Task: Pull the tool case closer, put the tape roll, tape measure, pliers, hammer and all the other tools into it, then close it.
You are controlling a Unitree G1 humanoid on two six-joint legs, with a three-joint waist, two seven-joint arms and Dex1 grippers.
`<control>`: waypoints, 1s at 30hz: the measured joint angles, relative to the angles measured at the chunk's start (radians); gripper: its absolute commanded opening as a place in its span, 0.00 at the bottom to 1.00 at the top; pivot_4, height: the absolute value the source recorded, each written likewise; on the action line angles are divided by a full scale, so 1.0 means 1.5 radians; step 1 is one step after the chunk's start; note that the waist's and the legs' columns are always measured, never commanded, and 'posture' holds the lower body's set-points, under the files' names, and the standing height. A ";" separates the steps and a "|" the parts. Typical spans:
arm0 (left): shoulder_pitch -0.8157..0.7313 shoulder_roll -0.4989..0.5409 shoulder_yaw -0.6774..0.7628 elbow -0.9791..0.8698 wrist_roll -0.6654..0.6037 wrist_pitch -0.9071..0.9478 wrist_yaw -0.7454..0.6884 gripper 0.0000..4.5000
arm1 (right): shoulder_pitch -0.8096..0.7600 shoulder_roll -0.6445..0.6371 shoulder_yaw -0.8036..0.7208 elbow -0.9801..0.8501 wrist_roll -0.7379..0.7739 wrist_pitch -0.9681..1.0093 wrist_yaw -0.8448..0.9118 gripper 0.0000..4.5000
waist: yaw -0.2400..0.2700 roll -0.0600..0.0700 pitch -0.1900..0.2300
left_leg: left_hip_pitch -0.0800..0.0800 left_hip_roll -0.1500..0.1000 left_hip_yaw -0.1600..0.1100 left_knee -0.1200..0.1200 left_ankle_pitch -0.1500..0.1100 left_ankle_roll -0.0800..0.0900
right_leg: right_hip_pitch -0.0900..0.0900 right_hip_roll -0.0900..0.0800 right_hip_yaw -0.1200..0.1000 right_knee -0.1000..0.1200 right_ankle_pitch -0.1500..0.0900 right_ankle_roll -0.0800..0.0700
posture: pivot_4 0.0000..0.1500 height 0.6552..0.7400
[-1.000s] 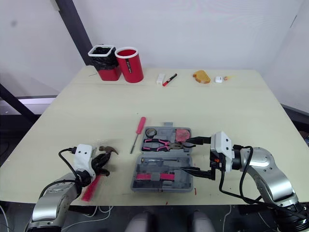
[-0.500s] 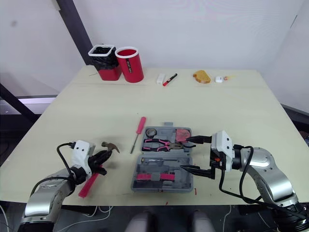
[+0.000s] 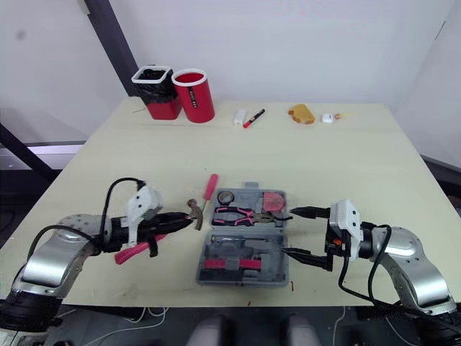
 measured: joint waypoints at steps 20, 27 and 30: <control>-0.260 -0.138 -0.299 0.042 0.094 0.138 -0.068 0.01 | 0.070 -0.033 -0.054 -0.010 -0.003 -0.036 -0.004 1.00 | -0.002 0.000 0.000 | 0.000 0.000 -0.001 0.001 0.000 0.000 | 0.000 0.003 0.001 0.000 0.000 0.000 | 1.00 1.00; -0.293 -0.199 -0.387 0.053 0.137 0.200 -0.065 0.01 | 0.077 -0.038 -0.054 -0.048 -0.002 -0.011 -0.033 1.00 | -0.001 0.000 0.000 | 0.000 0.000 -0.001 0.001 0.000 0.000 | 0.000 0.003 0.001 0.000 0.000 0.000 | 1.00 1.00; -0.296 -0.216 -0.407 0.068 0.154 0.215 -0.053 0.01 | 0.075 -0.042 -0.054 -0.055 -0.001 -0.002 -0.040 1.00 | -0.002 0.000 0.000 | 0.000 0.000 -0.002 0.001 0.000 0.000 | 0.000 0.003 0.001 0.001 0.000 0.000 | 1.00 1.00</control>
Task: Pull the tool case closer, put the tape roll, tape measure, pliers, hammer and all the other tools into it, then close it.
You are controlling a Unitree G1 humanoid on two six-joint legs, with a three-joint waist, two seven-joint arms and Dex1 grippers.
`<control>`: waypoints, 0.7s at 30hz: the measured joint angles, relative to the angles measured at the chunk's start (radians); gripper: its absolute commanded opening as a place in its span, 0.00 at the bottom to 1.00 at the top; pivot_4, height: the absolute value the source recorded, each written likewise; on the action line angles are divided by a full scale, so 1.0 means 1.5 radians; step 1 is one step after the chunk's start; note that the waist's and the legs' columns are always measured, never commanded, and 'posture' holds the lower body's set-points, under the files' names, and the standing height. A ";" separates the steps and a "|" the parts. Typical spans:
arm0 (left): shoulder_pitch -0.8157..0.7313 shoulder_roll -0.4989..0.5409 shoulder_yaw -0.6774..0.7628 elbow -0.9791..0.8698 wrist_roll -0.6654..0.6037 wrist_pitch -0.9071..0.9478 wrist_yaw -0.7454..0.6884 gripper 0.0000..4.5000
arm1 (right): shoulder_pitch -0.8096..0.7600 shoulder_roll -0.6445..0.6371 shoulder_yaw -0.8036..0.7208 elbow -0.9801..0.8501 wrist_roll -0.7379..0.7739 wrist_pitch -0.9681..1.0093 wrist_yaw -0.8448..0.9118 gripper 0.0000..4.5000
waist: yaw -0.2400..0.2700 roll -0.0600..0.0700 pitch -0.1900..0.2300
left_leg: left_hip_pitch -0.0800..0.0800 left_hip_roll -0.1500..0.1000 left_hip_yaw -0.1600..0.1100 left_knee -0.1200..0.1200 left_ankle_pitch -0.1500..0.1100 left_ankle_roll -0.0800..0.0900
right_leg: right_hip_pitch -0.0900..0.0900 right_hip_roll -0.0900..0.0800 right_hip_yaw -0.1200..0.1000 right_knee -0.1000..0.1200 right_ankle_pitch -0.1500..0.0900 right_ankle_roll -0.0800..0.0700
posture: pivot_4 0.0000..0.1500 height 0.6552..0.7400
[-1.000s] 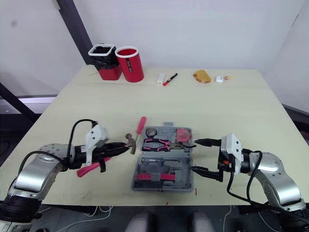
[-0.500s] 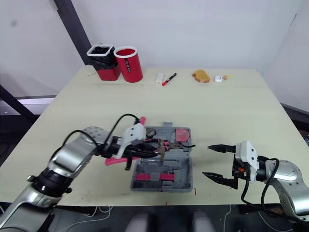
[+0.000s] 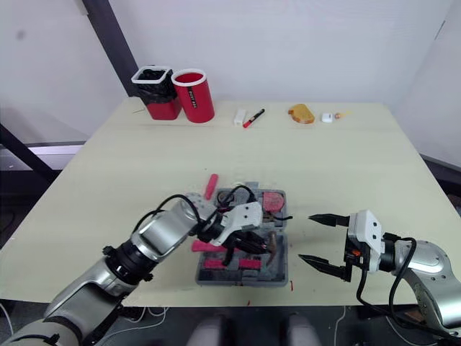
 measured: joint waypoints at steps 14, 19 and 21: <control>-0.057 -0.052 -0.043 0.086 0.037 0.034 0.003 0.01 | 0.003 -0.002 0.000 -0.014 0.001 0.008 -0.009 1.00 | 0.000 0.000 0.000 | 0.000 0.000 0.000 0.000 0.000 0.000 | 0.000 0.000 0.000 0.000 0.000 0.000 | 1.00 1.00; -0.075 -0.072 -0.048 0.118 0.043 0.029 -0.005 0.01 | 0.014 0.000 -0.001 -0.011 -0.002 -0.005 -0.008 1.00 | 0.000 0.000 0.000 | 0.000 0.000 0.000 0.000 0.000 0.000 | 0.000 0.000 0.000 0.000 0.000 0.000 | 1.00 1.00; -0.076 -0.076 -0.047 0.121 0.046 0.030 -0.006 0.12 | 0.026 0.002 -0.001 -0.011 -0.005 -0.008 -0.008 1.00 | 0.000 0.000 0.000 | 0.000 0.000 0.000 0.000 0.000 0.000 | 0.000 0.000 0.000 0.000 0.000 0.000 | 1.00 1.00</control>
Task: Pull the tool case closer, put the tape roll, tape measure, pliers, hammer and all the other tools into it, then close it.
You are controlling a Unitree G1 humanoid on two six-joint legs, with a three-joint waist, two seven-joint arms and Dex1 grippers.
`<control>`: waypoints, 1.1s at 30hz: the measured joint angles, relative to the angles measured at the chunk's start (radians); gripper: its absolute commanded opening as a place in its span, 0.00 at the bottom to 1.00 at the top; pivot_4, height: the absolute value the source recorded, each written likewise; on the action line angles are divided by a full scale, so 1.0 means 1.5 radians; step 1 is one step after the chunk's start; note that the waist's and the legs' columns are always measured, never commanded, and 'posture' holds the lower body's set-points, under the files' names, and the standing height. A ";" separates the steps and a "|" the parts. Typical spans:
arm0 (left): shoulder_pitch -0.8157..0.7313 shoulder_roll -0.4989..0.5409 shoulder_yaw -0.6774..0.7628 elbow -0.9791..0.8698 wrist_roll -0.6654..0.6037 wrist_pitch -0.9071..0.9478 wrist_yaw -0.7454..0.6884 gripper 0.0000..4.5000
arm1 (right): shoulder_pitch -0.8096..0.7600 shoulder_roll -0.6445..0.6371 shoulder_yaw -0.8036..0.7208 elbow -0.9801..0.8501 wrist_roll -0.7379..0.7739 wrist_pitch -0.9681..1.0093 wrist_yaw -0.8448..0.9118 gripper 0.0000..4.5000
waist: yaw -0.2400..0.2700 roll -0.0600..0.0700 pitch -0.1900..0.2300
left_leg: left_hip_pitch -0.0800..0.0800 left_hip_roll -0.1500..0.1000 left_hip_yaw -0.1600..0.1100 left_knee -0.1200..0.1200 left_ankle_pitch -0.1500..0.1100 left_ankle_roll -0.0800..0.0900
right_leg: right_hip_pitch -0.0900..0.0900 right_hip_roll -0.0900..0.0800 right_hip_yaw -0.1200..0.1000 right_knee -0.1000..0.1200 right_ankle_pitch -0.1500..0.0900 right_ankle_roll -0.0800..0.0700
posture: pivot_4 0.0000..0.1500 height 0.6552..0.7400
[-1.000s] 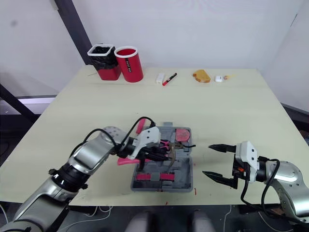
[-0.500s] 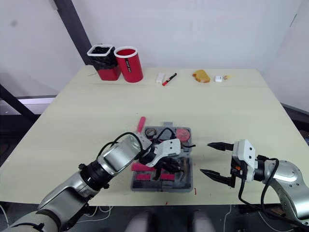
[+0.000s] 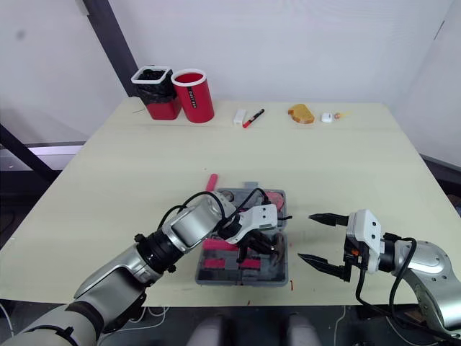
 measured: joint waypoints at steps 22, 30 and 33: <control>0.035 0.020 0.109 -0.017 -0.037 -0.127 0.002 0.63 | -0.001 0.009 0.000 -0.001 -0.008 -0.009 -0.017 1.00 | -0.002 0.000 0.000 | 0.000 0.000 0.000 0.001 0.000 0.000 | 0.000 0.000 0.000 0.001 0.000 0.000 | 1.00 1.00; 0.121 0.054 0.195 0.017 -0.079 -0.290 -0.031 0.01 | -0.002 0.012 0.001 -0.001 -0.008 -0.011 -0.015 1.00 | 0.000 0.000 0.000 | 0.000 0.000 0.000 0.001 0.000 0.000 | 0.000 0.000 0.000 0.001 0.000 0.000 | 1.00 1.00; 0.158 0.063 0.217 0.039 -0.089 -0.349 -0.049 0.01 | -0.004 0.013 0.002 -0.001 -0.008 -0.010 -0.018 1.00 | 0.000 0.000 0.000 | 0.000 0.000 0.000 0.002 0.000 0.000 | 0.000 0.000 0.000 0.001 0.000 0.000 | 1.00 1.00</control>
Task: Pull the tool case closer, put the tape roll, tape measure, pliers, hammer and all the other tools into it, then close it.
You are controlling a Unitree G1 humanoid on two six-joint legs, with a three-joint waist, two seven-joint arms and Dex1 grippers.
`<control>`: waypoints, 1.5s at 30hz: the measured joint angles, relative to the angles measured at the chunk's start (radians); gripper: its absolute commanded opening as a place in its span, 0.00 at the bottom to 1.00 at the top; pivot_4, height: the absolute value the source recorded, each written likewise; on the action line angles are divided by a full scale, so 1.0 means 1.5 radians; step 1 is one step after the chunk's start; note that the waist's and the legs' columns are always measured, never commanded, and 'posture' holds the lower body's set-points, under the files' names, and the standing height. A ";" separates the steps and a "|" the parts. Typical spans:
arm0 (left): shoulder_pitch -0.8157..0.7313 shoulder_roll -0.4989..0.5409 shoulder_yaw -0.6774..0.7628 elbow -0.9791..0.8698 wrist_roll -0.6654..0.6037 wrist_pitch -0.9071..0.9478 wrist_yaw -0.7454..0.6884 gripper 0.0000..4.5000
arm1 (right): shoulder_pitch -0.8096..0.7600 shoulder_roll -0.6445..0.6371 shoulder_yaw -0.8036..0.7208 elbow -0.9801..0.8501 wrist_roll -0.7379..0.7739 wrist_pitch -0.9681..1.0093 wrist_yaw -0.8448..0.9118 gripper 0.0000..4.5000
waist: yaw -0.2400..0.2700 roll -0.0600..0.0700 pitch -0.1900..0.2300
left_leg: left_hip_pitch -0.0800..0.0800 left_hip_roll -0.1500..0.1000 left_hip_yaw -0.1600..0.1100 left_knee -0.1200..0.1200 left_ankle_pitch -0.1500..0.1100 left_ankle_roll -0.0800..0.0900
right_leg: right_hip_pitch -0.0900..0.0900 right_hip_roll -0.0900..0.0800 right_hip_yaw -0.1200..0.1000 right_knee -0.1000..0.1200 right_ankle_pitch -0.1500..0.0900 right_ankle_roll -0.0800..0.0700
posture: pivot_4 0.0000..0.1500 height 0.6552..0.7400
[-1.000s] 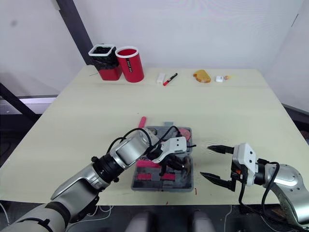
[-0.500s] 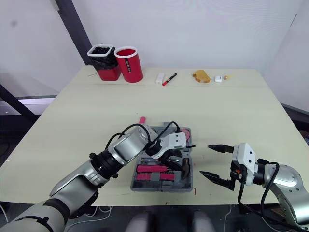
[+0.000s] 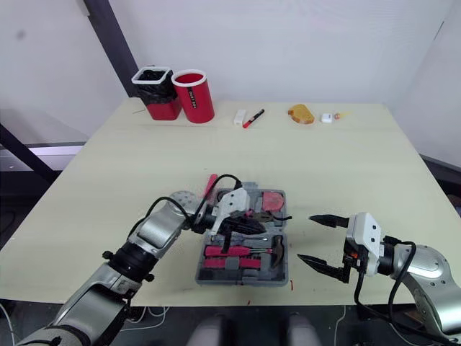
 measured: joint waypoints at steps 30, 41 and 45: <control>0.072 -0.012 0.040 0.169 0.007 -0.228 -0.048 0.01 | -0.024 0.017 0.006 0.019 0.009 0.011 -0.002 1.00 | 0.000 0.004 -0.003 | 0.001 0.000 0.000 0.000 0.000 0.000 | 0.001 0.000 0.000 0.000 0.000 0.000 | 1.00 1.00; 0.163 0.020 0.229 0.017 -0.115 -0.128 0.055 0.01 | -0.011 0.066 -0.062 0.079 0.038 0.007 -0.055 1.00 | -0.002 0.004 -0.003 | 0.001 0.001 0.000 0.000 0.000 0.000 | 0.001 0.000 0.000 0.000 0.000 0.000 | 1.00 1.00; 0.232 0.045 0.297 0.000 -0.138 -0.093 0.099 0.12 | 0.010 0.080 -0.083 0.149 0.029 -0.024 -0.053 1.00 | -0.002 0.004 -0.002 | 0.001 0.001 0.000 0.000 0.000 0.000 | 0.001 0.000 0.000 0.000 0.000 0.000 | 1.00 1.00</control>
